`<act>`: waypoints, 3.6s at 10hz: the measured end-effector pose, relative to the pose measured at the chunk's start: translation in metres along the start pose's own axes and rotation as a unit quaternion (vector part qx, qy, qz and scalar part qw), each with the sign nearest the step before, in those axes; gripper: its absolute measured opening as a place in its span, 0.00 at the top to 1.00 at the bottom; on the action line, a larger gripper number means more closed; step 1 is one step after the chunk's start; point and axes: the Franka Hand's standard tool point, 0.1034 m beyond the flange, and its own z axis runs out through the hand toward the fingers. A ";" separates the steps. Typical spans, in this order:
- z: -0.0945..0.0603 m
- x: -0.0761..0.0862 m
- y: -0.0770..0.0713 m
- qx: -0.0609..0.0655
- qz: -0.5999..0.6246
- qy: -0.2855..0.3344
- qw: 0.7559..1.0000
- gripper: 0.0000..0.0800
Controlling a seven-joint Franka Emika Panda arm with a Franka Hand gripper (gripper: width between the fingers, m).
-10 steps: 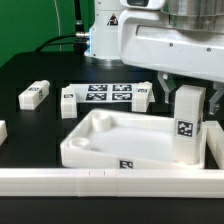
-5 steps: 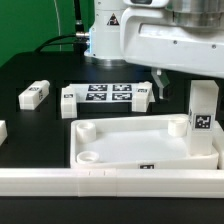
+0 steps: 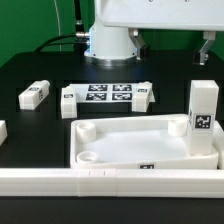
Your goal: Assemble desk
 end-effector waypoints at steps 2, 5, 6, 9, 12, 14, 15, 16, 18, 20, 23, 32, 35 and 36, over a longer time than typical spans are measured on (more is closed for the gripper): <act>0.002 -0.002 -0.002 -0.001 0.001 -0.001 1.000 0.19; 0.003 -0.002 -0.002 -0.001 0.000 -0.002 1.000 0.19; 0.003 -0.003 -0.003 -0.002 -0.003 -0.001 1.000 0.19; 0.025 -0.044 0.024 -0.002 -0.123 0.004 0.992 0.19; 0.038 -0.051 0.038 0.004 -0.131 0.010 0.991 0.19; 0.040 -0.051 0.038 0.003 -0.131 0.009 0.991 0.19; 0.041 -0.052 0.039 0.003 -0.131 0.008 0.991 0.19; 0.051 -0.057 0.049 0.009 -0.115 0.014 0.993 0.19; 0.088 -0.089 0.081 0.013 -0.067 -0.014 0.998 0.19; 0.092 -0.092 0.082 0.011 -0.064 -0.021 0.998 0.19; 0.093 -0.095 0.084 0.008 -0.064 -0.046 0.997 0.19; 0.126 -0.129 0.112 -0.034 -0.048 -0.334 0.941 0.19; 0.129 -0.135 0.111 -0.030 -0.081 -0.417 0.905 0.19; 0.131 -0.135 0.113 -0.032 -0.079 -0.433 0.897 0.19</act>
Offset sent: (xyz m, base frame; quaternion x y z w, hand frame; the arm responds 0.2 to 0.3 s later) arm 0.0000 0.0000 0.0000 0.0000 0.0000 0.0000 1.0000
